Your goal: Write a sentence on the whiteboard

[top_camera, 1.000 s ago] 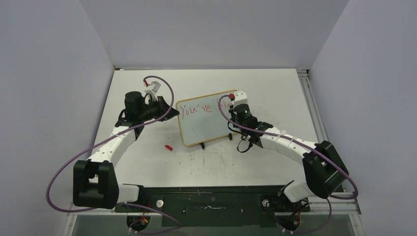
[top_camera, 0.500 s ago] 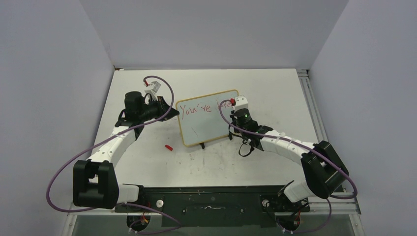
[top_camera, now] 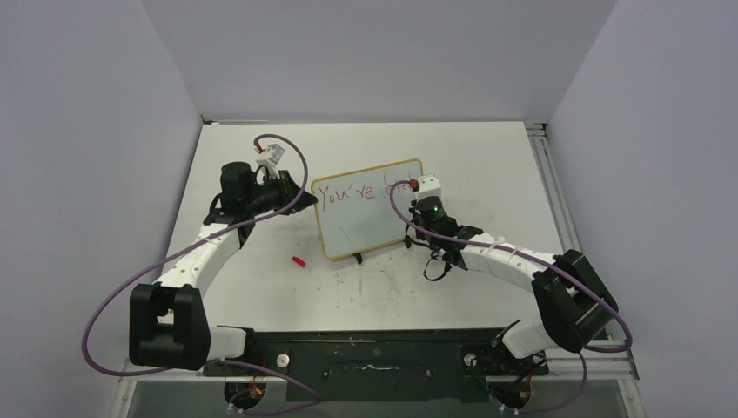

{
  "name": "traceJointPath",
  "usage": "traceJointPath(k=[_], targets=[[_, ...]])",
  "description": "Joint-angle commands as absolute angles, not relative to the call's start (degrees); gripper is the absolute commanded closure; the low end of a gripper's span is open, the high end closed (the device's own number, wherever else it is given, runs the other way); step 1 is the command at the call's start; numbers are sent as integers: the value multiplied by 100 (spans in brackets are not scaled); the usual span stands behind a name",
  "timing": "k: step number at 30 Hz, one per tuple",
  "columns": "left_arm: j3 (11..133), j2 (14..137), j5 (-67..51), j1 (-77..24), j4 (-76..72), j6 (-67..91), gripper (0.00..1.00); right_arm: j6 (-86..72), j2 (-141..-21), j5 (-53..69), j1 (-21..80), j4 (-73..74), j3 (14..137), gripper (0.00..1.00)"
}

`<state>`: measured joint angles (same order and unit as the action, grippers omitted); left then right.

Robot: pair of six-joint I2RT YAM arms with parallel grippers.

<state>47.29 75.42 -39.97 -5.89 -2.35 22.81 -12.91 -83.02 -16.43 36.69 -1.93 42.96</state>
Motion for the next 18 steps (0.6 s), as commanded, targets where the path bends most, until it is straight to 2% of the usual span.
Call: traceJointPath(k=[1,18], targets=[[4816,7361,-4060,-554,-427,2216,100,-1375,-8067,-1893,3604,-85,4385,95],[4594,7180,-3853,-562,-62,2006,100,-1239,-6696,-1808,3573,635,4547,95]])
